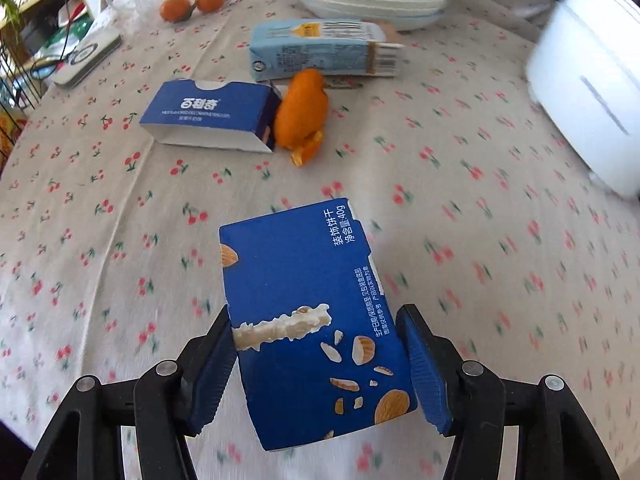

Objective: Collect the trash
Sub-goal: 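Move back to the table and grasp the blue almond biscuit box with the right tool, then grasp the blue milk biscuit box with the left tool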

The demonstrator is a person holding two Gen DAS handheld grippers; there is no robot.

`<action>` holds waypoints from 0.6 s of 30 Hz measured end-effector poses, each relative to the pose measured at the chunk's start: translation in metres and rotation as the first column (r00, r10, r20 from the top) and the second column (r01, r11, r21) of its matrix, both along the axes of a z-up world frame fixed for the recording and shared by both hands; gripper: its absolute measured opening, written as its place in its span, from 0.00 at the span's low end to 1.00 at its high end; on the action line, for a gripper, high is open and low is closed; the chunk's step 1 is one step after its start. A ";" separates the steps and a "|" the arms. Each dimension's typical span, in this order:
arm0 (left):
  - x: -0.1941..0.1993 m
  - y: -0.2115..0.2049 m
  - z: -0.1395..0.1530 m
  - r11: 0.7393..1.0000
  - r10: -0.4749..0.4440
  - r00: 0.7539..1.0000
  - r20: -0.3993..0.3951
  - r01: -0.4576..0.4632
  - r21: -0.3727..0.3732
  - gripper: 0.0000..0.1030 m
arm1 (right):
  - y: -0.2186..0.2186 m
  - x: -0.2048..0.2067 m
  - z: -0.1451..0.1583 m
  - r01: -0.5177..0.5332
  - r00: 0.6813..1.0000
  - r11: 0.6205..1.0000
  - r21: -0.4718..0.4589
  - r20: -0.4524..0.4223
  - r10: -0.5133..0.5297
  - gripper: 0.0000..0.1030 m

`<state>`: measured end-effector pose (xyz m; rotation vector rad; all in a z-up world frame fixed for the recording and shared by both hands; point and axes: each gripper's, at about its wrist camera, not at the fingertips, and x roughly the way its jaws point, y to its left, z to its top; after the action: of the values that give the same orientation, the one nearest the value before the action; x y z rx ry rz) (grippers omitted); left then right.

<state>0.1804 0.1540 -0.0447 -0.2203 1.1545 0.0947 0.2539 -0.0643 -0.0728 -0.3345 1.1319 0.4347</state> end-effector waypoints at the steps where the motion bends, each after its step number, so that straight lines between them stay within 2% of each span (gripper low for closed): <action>1: 0.004 -0.004 -0.001 1.000 -0.011 1.000 0.004 0.011 0.006 0.89 | -0.010 -0.007 0.004 0.025 1.000 1.000 0.004 -0.004 -0.025 0.66; 5: 0.032 -0.018 -0.007 0.999 -0.043 0.999 0.015 0.042 0.006 0.89 | -0.050 -0.036 0.019 0.128 0.991 0.990 0.063 -0.034 -0.126 0.66; 6: 0.041 -0.023 -0.007 0.997 -0.069 0.997 0.030 0.069 0.023 0.89 | -0.058 -0.039 0.023 0.143 0.989 0.986 0.088 -0.037 -0.141 0.66; 8: 0.061 -0.036 -0.004 0.979 -0.178 0.982 0.060 0.170 0.110 0.89 | -0.071 -0.047 0.028 0.160 0.987 0.979 0.129 -0.038 -0.156 0.66; 10: 0.079 -0.047 -0.005 0.939 -0.298 0.952 0.067 0.280 0.198 0.89 | -0.081 -0.052 0.030 0.169 0.985 0.975 0.146 -0.051 -0.163 0.66; 12: 0.098 -0.054 -0.015 0.898 -0.384 0.923 0.024 0.367 0.244 0.89 | -0.091 -0.056 0.033 0.178 0.984 0.970 0.163 -0.050 -0.172 0.66; 16: 0.128 -0.065 -0.041 0.821 -0.484 0.873 -0.054 0.475 0.316 0.89 | -0.105 -0.060 0.035 0.177 0.984 0.966 0.187 -0.067 -0.168 0.66; 18: 0.142 -0.070 -0.053 0.774 -0.537 0.838 -0.096 0.534 0.340 0.89 | -0.113 -0.060 0.032 0.180 0.983 0.967 0.181 -0.067 -0.170 0.66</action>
<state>0.3221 0.0836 -0.0976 0.4400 1.1337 -0.2063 0.1937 -0.1771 -0.0405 -0.0587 1.1500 0.3912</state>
